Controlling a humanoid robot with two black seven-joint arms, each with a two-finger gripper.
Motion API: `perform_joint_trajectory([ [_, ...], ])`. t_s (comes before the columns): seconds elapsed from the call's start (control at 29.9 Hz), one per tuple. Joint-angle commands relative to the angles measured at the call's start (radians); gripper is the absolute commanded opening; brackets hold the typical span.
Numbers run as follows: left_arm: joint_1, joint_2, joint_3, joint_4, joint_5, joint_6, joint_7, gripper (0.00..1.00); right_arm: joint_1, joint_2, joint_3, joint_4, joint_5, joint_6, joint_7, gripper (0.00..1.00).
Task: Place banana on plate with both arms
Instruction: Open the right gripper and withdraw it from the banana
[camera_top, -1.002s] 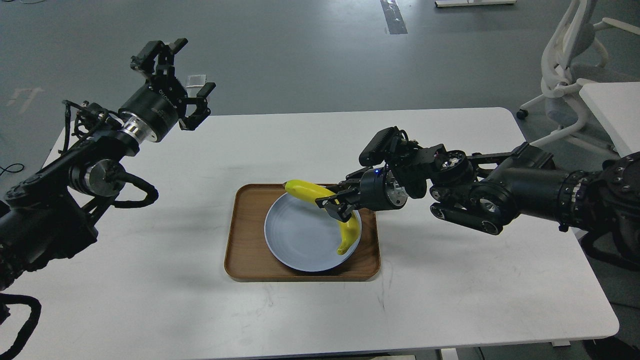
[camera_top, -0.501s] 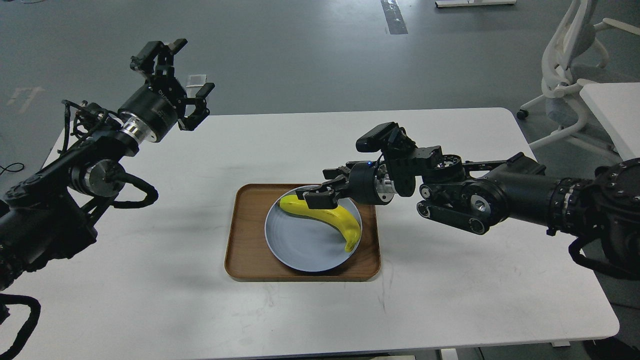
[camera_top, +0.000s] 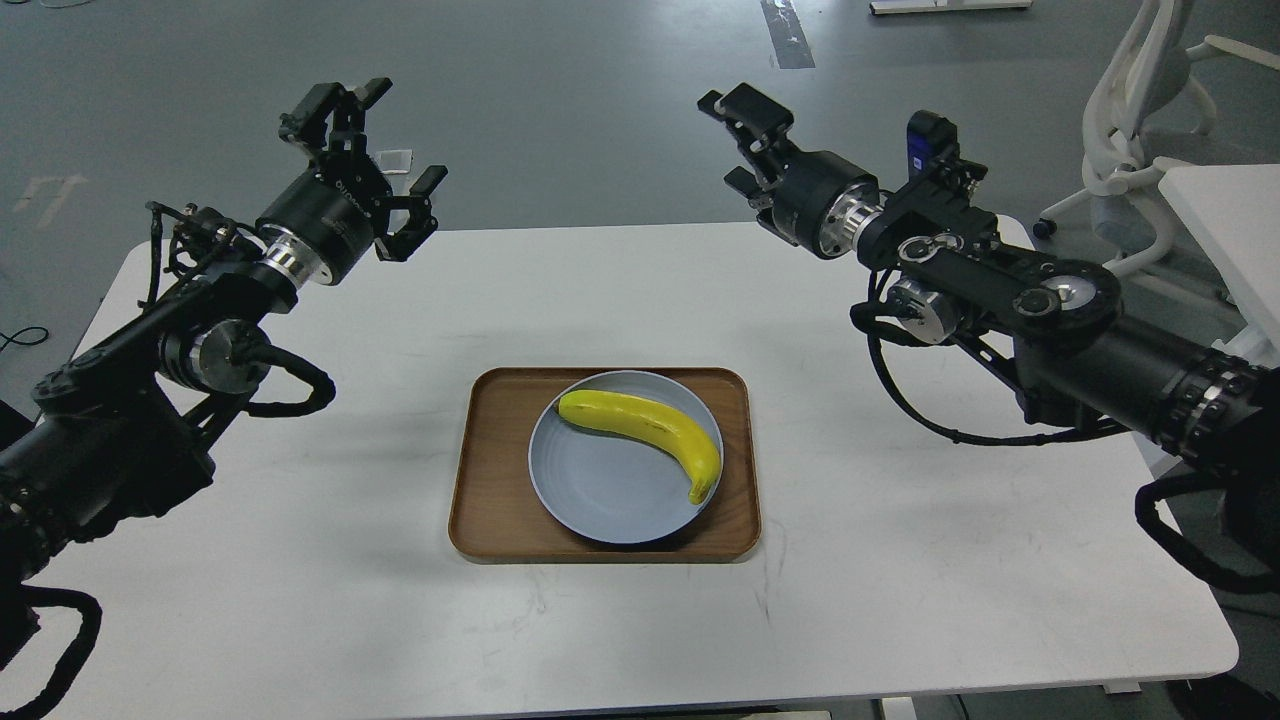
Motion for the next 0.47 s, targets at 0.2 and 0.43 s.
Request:
perform_joint_trajectory([
  [0.2,0.039,0.002,-0.008,-0.007,-0.105,-0.039,0.046,0.98,-0.187,-0.02,0.262,0.034,0.117,0.028,-0.074,1.0],
  [0.43,0.059,-0.006,-0.01,-0.007,-0.128,-0.039,0.053,0.98,-0.218,-0.078,0.258,0.053,0.117,0.043,-0.074,1.0],
])
